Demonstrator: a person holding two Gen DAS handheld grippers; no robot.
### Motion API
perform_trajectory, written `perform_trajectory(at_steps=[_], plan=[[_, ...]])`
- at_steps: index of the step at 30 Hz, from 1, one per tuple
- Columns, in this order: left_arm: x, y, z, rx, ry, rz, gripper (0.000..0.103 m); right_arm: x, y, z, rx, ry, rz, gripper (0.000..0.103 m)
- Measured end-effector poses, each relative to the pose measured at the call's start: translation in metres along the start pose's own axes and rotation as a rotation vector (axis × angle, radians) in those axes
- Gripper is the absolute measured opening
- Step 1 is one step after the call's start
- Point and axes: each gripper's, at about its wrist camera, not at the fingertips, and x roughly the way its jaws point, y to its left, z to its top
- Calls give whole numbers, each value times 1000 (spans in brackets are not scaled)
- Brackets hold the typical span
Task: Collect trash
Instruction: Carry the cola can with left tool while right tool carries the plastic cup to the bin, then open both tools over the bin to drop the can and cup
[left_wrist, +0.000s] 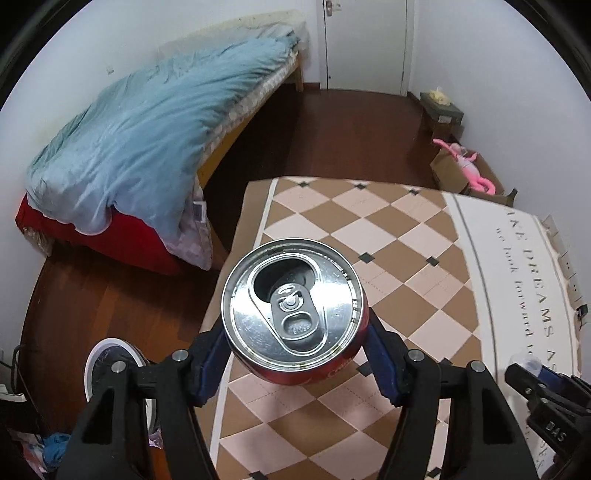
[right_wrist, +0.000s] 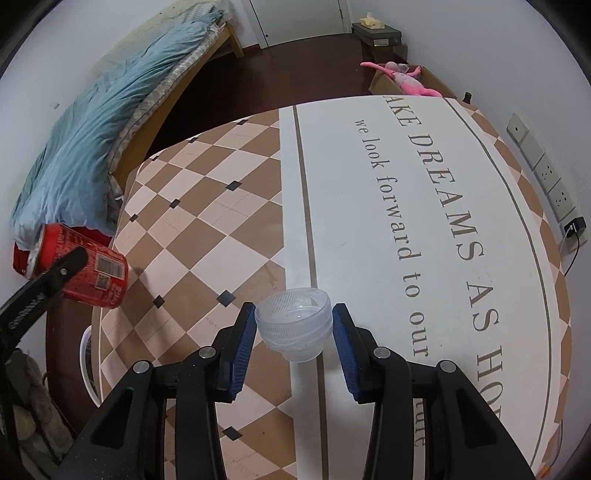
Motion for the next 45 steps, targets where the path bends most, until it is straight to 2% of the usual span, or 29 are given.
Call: perform_trajectory(at_steps=[6, 11, 17, 21, 25, 30, 33, 35, 39, 42, 43, 44, 45], plan=[[-44, 19, -2, -7, -75, 4, 63, -19, 20, -8, -45, -21, 20, 44], [-89, 55, -6, -41, -130, 11, 64, -41, 57, -12, -102, -51, 69, 44], [-138, 130, -18, -113, -176, 47, 63, -65, 143, -24, -208, -74, 187, 44], [-160, 193, -31, -179, -157, 55, 63, -71, 219, -40, -295, -67, 285, 44], [-169, 258, -50, -238, -141, 97, 63, -61, 297, -67, -383, -26, 365, 44], [-138, 331, -77, -316, -68, 144, 63, -10, 379, -106, -463, 80, 389, 44], [-91, 377, -97, -389, 29, 125, 63, 36, 417, -131, -501, 159, 361, 44], [-60, 398, -106, -426, 103, 94, 64, 66, 434, -143, -508, 216, 345, 44], [12, 437, -125, -518, 284, -51, 65, 121, 461, -159, -512, 308, 315, 44], [45, 449, -130, -543, 347, -73, 66, 146, 476, -167, -520, 342, 300, 44], [53, 448, -130, -536, 361, -67, 70, 154, 481, -169, -522, 352, 298, 44], [56, 448, -131, -543, 364, -74, 89, 164, 485, -167, -522, 364, 300, 44], [59, 450, -133, -560, 362, -82, 103, 170, 489, -169, -525, 378, 299, 44]])
